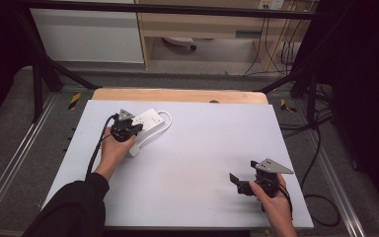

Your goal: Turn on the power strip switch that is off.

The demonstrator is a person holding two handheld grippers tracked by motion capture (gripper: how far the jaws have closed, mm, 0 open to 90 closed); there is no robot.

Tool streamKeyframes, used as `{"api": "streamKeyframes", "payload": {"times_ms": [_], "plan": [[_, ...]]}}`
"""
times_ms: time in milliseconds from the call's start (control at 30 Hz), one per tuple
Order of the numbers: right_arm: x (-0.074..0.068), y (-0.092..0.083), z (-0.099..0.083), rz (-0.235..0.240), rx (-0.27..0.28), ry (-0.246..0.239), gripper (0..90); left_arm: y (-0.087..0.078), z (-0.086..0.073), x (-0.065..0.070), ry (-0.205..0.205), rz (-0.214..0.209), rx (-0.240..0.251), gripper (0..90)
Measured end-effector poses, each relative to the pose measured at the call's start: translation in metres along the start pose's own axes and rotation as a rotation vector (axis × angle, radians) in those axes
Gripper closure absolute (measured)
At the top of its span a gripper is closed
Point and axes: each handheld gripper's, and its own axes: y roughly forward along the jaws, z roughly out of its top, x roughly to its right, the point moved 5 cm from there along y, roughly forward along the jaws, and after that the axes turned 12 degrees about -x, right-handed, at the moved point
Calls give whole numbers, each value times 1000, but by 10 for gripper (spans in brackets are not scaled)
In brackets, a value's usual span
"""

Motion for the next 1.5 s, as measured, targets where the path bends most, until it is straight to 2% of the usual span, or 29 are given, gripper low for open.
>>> {"api": "streamKeyframes", "payload": {"times_ms": [333,567,667,933,1300,1400,1500], "plan": [[0,0,0,-1,1,-3,29,-1,2,1,-4,-13,20,835],[0,0,0,-1,1,-3,29,-1,3,2,-11,-18,26,742],[0,0,0,0,1,-4,29,-1,3,4,-17,-32,30,670],[0,0,0,1,-1,-4,29,-1,5,8,-8,-42,46,601],[0,0,0,0,0,-6,29,0,7,12,-2,-56,65,376],[0,0,0,-1,0,-5,29,0,7,15,-4,-71,70,248],[0,0,0,0,0,-5,29,-1,8,16,-8,-87,94,122]]}}
